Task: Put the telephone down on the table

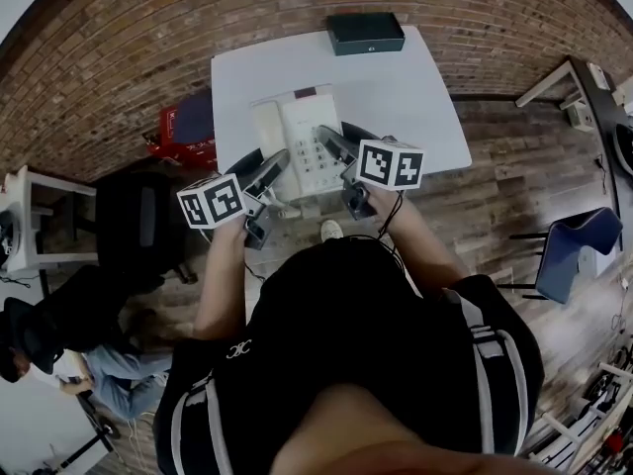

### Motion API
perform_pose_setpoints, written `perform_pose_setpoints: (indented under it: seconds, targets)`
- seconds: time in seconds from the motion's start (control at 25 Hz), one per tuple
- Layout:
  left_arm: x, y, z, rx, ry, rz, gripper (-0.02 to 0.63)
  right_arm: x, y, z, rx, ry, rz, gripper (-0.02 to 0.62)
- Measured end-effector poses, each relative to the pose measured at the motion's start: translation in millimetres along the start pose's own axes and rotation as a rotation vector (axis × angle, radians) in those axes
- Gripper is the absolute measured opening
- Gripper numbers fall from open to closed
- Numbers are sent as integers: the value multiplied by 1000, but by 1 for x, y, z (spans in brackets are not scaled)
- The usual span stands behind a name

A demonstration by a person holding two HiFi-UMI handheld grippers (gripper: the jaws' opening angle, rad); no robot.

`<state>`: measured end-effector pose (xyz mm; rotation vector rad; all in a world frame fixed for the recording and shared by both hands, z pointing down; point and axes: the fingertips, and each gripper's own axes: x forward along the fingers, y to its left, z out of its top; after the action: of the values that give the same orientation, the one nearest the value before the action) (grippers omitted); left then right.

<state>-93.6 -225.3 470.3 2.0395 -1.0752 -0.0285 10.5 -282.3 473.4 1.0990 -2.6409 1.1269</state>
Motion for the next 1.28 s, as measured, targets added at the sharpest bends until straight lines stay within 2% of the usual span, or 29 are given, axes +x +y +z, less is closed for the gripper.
perform_pose_setpoints:
  seconds: [0.28, 0.48, 0.68, 1.0, 1.28]
  targets:
    - [35, 35, 40, -32, -17, 32, 306, 56, -24, 34, -11, 54, 25, 203]
    - [47, 71, 52, -60, 24, 53, 305, 96, -38, 27, 30, 99, 11, 204]
    - [69, 113, 62, -64, 67, 64, 304, 137, -60, 22, 55, 100, -11, 204]
    - [101, 167, 69, -105, 137, 29, 302, 181, -95, 8, 136, 127, -113, 202]
    - [133, 198, 61, -123, 198, 27, 300, 204, -130, -2, 165, 142, -142, 202]
